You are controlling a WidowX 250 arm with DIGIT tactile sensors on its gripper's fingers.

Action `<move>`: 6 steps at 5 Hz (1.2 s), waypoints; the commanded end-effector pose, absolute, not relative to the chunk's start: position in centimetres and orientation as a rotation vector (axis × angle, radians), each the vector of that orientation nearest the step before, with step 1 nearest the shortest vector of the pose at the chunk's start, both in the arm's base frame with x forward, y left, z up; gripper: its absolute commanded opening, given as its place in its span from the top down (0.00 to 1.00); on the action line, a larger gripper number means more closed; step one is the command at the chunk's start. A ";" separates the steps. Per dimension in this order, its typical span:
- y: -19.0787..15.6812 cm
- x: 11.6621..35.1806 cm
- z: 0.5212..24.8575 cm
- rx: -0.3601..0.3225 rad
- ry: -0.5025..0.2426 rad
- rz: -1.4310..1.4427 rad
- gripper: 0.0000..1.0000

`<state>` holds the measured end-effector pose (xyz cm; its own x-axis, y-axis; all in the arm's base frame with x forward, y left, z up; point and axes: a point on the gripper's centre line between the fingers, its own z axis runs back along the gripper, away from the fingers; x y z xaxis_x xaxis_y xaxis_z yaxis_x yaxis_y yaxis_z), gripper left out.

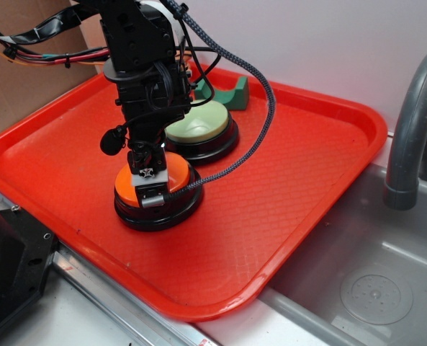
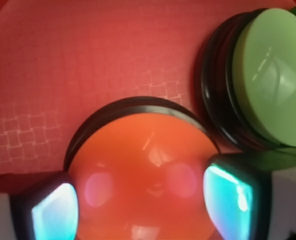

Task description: Push the orange button.

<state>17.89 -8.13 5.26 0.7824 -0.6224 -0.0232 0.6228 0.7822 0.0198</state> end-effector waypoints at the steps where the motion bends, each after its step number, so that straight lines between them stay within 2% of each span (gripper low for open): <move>1: -8.5 17.8 7.0 0.031 -0.011 -0.659 0.00; 4: -7.2 17.8 9.8 -0.014 -0.030 -0.562 0.00; 6: -6.6 17.8 11.6 0.024 -0.028 -0.512 0.00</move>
